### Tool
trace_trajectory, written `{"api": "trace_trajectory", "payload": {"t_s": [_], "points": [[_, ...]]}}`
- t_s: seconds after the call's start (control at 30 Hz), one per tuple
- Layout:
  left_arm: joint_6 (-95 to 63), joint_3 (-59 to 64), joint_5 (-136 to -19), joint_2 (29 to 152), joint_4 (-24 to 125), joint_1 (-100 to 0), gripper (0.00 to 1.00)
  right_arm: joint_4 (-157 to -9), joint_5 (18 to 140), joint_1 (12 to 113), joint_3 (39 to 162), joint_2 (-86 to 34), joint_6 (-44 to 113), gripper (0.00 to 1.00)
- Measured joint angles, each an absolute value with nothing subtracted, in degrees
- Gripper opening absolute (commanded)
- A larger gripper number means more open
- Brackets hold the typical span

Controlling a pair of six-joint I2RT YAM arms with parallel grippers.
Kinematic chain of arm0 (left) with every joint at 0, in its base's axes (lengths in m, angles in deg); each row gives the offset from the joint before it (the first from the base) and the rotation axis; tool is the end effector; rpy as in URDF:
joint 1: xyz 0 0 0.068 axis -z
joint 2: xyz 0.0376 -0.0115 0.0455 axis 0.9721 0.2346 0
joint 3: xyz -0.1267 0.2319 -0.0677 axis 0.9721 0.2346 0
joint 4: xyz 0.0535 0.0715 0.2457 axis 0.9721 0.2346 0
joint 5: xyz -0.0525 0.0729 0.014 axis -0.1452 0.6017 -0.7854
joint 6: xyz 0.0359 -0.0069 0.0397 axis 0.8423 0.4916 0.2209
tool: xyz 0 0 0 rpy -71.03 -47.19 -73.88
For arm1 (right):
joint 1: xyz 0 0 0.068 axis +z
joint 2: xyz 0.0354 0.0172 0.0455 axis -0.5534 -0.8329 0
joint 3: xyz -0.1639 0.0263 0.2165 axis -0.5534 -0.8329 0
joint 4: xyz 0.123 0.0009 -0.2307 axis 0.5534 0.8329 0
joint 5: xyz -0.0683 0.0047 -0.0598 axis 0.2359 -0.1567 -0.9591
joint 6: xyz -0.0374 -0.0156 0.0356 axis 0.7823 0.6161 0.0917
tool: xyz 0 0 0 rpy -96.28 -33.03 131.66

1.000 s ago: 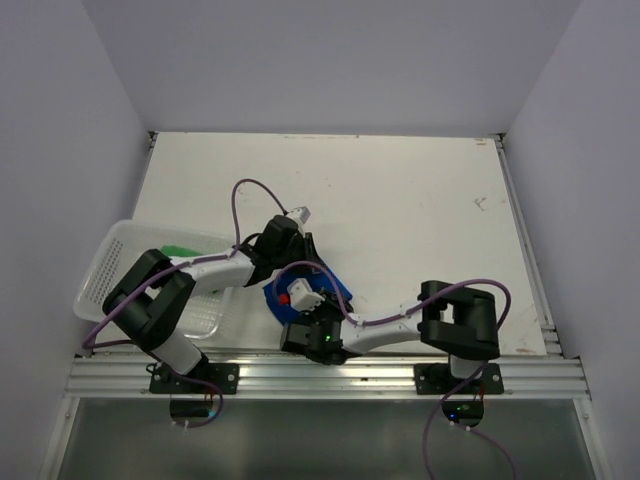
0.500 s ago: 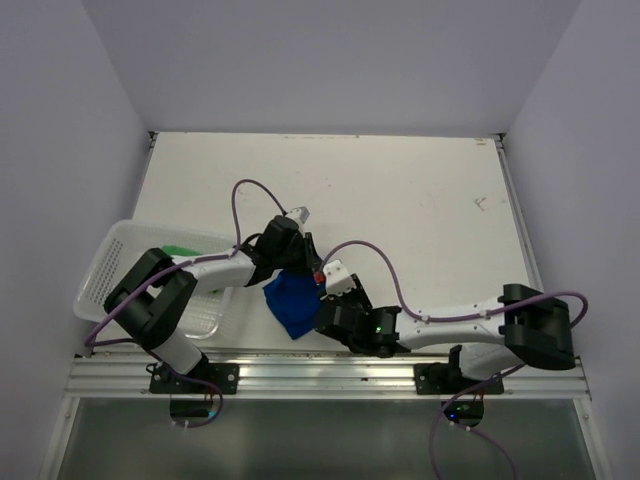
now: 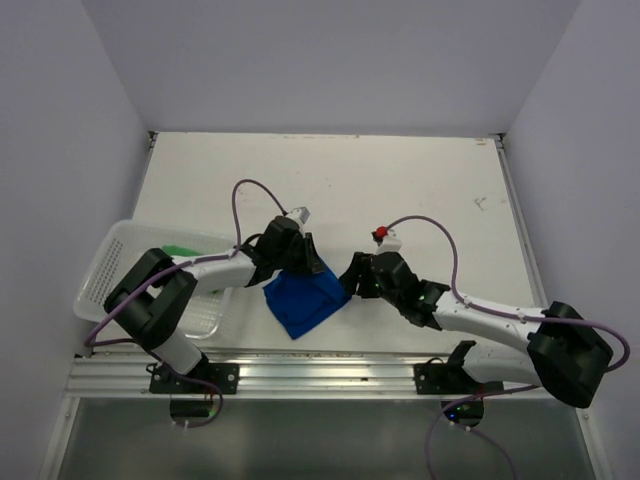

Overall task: Roll the towels
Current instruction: Roll the towel

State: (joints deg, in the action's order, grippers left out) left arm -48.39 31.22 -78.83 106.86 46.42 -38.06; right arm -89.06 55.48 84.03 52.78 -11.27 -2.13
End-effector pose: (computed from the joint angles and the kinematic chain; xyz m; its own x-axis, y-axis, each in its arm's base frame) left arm 0.2438 -0.2008 0.1585 -0.8742 -0.1737 -0.4534 0.1477 0.7944 -0.5891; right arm 0.1565 0.1744 0.1912 -0.6629 0.2353 -0.7108 -0.1973 0.8609 0.4690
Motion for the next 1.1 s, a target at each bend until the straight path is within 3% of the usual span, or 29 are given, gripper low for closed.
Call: {"api": "trace_trajectory", "payload": {"t_s": [0.27, 0.57, 0.67, 0.7, 0.83, 1.1], "points": [[-48.4, 31.9, -78.7, 106.5, 46.0, -38.0, 0.28, -95.0, 66.5, 81.0, 52.3, -18.8, -6.7, 0.6], [-48.7, 32.2, -78.6, 106.3, 45.8, -38.0, 0.28, -97.8, 70.9, 80.8, 52.3, -25.1, -7.0, 0.6], [-48.8, 32.2, -78.5, 106.3, 45.9, -38.0, 0.28, -99.2, 71.9, 80.7, 52.3, -26.7, -7.0, 0.52], [-48.8, 32.2, -78.5, 106.3, 45.9, -38.0, 0.28, -99.5, 72.2, 80.7, 52.3, -27.0, -6.9, 0.44], [-48.8, 32.2, -78.3, 106.1, 46.0, -38.0, 0.28, -100.1, 72.6, 80.7, 52.3, -27.3, -6.2, 0.26], [-48.7, 32.1, -78.2, 106.0, 46.2, -38.0, 0.28, -99.5, 71.1, 81.2, 52.4, -26.1, -2.1, 0.0]]}}
